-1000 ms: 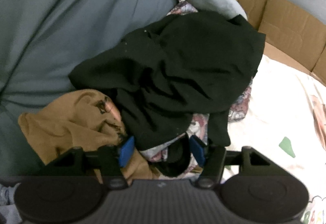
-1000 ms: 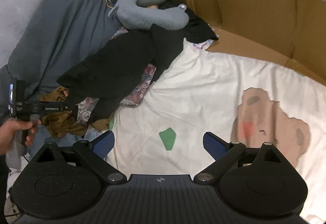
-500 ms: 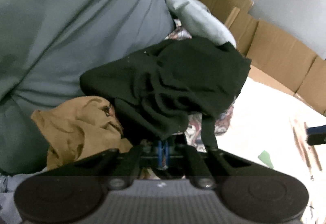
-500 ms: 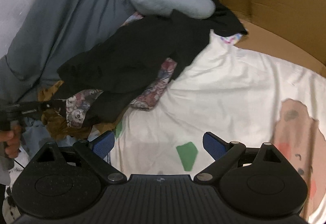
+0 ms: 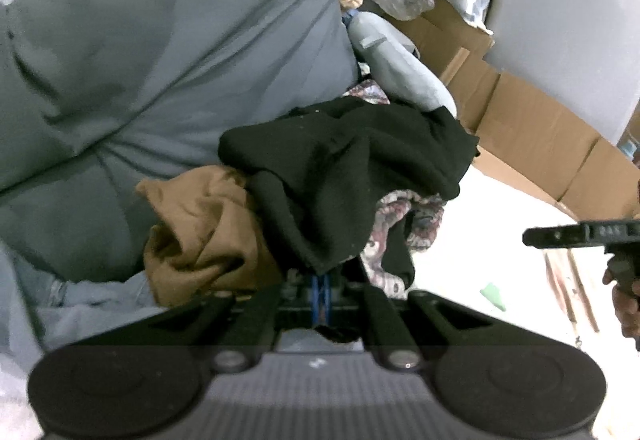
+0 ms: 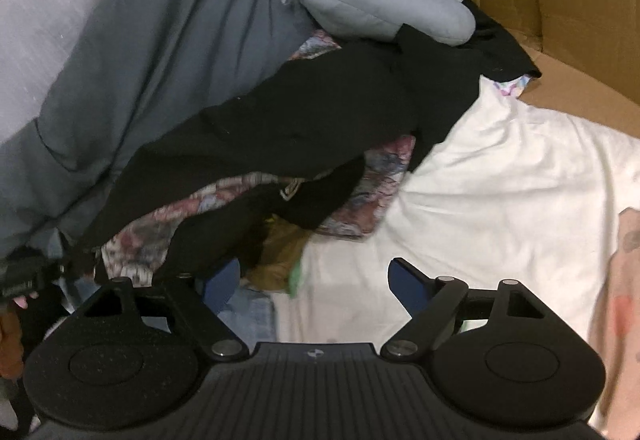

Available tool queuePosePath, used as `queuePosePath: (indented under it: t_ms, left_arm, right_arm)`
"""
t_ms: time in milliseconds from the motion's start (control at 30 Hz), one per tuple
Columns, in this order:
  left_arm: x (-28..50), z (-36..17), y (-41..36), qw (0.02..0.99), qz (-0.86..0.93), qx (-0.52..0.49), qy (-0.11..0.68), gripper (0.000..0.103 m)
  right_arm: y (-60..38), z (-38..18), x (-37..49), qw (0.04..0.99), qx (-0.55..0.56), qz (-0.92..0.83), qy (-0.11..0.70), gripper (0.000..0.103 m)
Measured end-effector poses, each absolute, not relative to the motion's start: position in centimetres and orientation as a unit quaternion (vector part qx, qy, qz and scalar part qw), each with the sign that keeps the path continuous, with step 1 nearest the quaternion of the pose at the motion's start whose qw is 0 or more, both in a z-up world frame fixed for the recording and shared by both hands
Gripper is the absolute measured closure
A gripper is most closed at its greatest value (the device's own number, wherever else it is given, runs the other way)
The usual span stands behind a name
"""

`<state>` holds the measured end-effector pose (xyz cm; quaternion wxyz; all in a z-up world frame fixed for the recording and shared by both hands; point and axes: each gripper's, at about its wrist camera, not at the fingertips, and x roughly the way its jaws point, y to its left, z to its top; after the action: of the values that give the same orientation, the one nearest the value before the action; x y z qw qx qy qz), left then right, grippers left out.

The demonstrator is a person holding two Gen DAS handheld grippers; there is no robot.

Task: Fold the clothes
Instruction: 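Grasp the black garment with the left gripper while the right gripper approaches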

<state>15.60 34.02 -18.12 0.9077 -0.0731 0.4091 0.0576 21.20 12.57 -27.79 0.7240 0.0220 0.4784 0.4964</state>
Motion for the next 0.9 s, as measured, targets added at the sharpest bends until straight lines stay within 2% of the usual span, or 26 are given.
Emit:
queuePosePath:
  t_ms: [100,533,667,800,900]
  left_arm:
    - [14.4,-17.5,34.5,0.906,0.061,-0.087,0.410,0.101]
    - [10.2,-13.7,35.4,0.911,0.062,-0.107,0.394,0.101]
    - [9.9,-12.6,35.2,0.916,0.057,-0.106,0.384,0.101]
    - [9.7,-11.5,34.9,0.919,0.048,-0.106,0.376,0.101]
    - [9.4,-10.6,34.6,0.922,0.041,-0.107,0.370,0.101]
  right_arm:
    - [13.0,-27.8,21.2,0.724,0.040,0.494,0.480,0.019]
    - [15.6,-28.9,16.0,0.695,-0.054,0.563,0.445,0.018]
    - [16.4,-29.1,12.3,0.660,-0.102,0.611,0.426,0.015]
    - [17.2,-29.0,9.4,0.679,-0.164,0.613,0.369,0.015]
    - [18.0,-29.3,8.9,0.687,-0.166,0.609,0.361,0.015]
